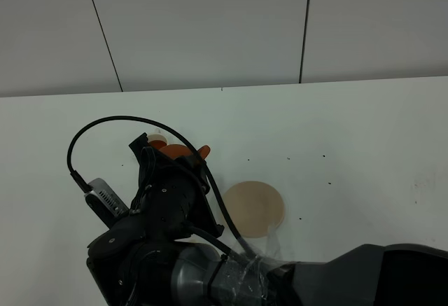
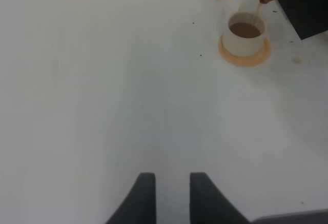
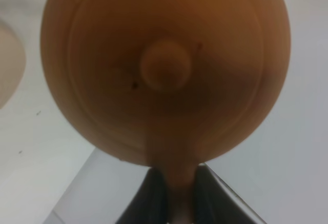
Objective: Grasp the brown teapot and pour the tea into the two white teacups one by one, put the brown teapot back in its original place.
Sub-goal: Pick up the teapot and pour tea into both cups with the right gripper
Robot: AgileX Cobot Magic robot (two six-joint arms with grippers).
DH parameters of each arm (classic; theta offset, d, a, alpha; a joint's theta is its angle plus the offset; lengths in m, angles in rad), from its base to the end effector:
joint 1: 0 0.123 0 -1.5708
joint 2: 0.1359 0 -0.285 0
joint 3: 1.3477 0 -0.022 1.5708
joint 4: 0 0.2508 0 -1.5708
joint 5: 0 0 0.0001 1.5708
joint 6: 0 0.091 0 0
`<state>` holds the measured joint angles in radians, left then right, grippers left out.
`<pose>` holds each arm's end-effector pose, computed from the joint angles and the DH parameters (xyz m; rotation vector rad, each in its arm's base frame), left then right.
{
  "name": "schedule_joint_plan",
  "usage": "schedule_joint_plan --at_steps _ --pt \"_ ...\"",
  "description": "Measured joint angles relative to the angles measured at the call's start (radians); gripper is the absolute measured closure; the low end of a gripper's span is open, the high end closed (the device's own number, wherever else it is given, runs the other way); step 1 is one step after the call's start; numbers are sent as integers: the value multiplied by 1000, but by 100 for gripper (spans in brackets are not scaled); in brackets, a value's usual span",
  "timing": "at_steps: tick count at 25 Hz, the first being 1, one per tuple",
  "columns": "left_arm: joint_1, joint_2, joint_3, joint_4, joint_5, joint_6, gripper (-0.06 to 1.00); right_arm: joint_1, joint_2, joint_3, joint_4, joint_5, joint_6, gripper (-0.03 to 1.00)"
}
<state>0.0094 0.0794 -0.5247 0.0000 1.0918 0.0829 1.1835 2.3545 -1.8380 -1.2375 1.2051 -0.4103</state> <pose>0.0036 0.0000 0.2818 0.0783 2.1291 0.0544 0.2564 0.4158 0.1726 -2.0916 1.1557 -1.4291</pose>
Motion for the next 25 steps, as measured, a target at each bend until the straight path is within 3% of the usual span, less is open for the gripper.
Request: schedule_joint_plan --at_steps 25 --pt "0 0 0 0 0 0 71 0 0 0 0 0 7 87"
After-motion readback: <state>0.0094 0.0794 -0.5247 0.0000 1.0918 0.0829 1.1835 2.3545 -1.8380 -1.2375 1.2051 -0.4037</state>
